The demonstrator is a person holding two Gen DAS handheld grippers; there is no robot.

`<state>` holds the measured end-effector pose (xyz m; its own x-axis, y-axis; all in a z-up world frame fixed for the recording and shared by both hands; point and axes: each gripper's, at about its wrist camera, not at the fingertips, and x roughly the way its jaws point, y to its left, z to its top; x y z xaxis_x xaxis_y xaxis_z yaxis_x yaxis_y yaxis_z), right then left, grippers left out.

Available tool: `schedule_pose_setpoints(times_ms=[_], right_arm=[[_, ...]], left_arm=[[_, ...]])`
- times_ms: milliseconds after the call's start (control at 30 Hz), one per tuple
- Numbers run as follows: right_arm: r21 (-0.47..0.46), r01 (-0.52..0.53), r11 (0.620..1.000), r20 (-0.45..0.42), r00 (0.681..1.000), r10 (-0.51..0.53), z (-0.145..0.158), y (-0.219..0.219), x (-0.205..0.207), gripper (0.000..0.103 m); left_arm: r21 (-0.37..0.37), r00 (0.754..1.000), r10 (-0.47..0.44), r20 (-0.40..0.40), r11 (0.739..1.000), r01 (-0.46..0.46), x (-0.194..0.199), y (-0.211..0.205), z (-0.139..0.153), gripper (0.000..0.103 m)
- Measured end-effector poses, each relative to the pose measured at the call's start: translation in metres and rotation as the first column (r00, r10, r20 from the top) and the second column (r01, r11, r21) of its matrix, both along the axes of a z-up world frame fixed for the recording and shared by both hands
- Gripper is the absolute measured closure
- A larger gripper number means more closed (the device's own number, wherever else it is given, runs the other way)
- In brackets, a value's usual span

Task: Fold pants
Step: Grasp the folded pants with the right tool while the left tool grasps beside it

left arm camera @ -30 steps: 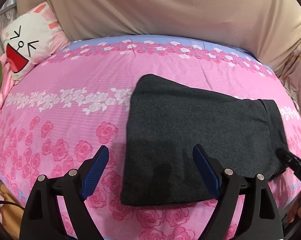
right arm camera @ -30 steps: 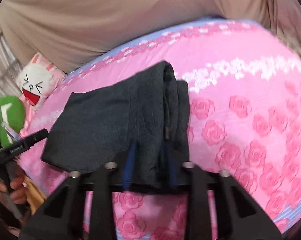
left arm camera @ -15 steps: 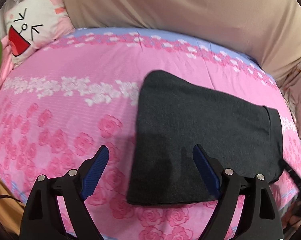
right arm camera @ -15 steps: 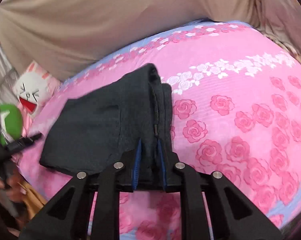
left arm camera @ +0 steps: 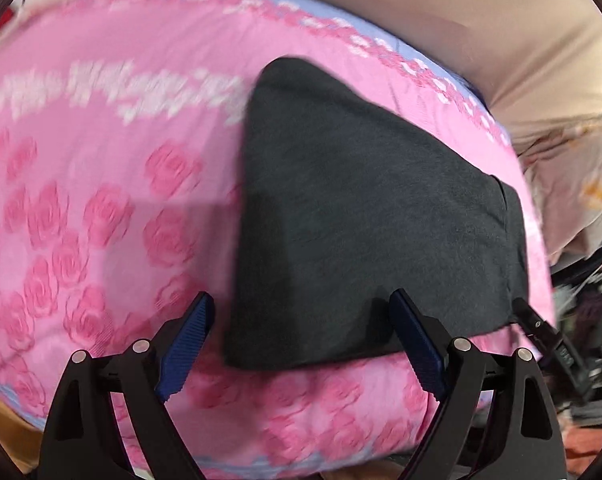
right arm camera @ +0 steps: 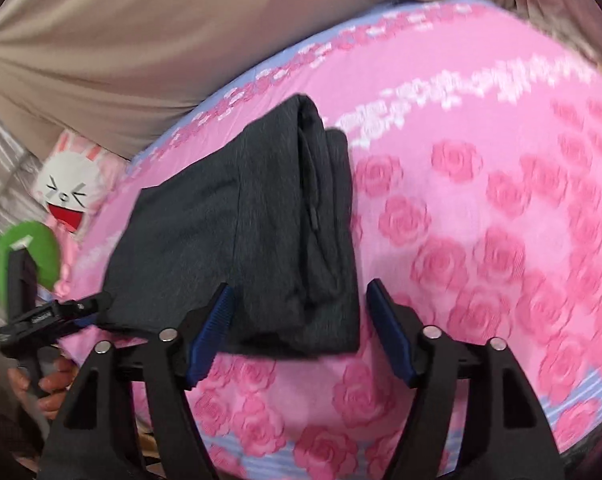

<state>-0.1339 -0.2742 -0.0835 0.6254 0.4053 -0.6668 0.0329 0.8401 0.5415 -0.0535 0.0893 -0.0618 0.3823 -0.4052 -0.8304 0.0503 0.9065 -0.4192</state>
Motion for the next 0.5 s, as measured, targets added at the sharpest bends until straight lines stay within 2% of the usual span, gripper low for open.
schedule_pose_setpoints(times_ms=[67,100,133,200,333,367,400,433,467,500], right_arm=[[0.059,-0.027,0.998,0.005,1.000,0.027,-0.001,-0.002,-0.001,0.022],[0.089,-0.036,0.995,0.006,0.999,0.035,-0.001,-0.002,0.001,0.015],[0.113,-0.042,0.993,0.007,0.999,0.041,-0.001,-0.002,0.004,0.013],[0.112,-0.045,0.993,0.002,0.999,0.045,-0.001,0.003,0.013,0.013],[0.122,-0.031,0.992,0.017,0.999,0.029,-0.001,0.009,0.029,0.015],[0.131,-0.022,0.991,0.019,1.000,0.019,-0.002,0.009,0.033,0.018],[0.131,-0.009,0.991,0.012,1.000,0.007,-0.003,0.009,0.039,0.030],[0.124,-0.006,0.992,0.011,1.000,0.005,-0.004,0.011,0.044,0.050],[0.115,-0.003,0.993,0.011,1.000,0.002,-0.004,0.012,0.048,0.064],[0.112,-0.008,0.994,0.021,1.000,0.006,-0.002,0.014,0.050,0.072]], left_arm=[[-0.061,1.000,0.001,0.015,0.998,-0.001,-0.004,0.010,0.000,0.016],[-0.077,1.000,0.004,0.015,0.997,-0.003,-0.004,0.012,-0.001,0.016],[-0.096,1.000,0.011,0.017,0.995,-0.009,-0.002,0.012,-0.001,0.012],[-0.098,0.999,0.018,0.031,0.995,-0.015,0.006,0.006,-0.001,0.011],[-0.096,0.998,-0.031,0.050,0.995,0.036,0.022,-0.016,-0.001,0.011],[-0.095,0.998,-0.038,0.056,0.995,0.043,0.027,-0.020,-0.001,0.012],[-0.100,0.997,-0.032,0.063,0.994,0.038,0.030,-0.022,0.000,0.012],[-0.108,0.997,-0.028,0.066,0.994,0.035,0.034,-0.020,0.000,0.017],[-0.105,0.997,-0.013,0.070,0.994,0.020,0.039,-0.020,0.000,0.043],[-0.077,0.999,-0.011,0.051,0.997,0.015,0.044,-0.020,-0.001,0.062]])
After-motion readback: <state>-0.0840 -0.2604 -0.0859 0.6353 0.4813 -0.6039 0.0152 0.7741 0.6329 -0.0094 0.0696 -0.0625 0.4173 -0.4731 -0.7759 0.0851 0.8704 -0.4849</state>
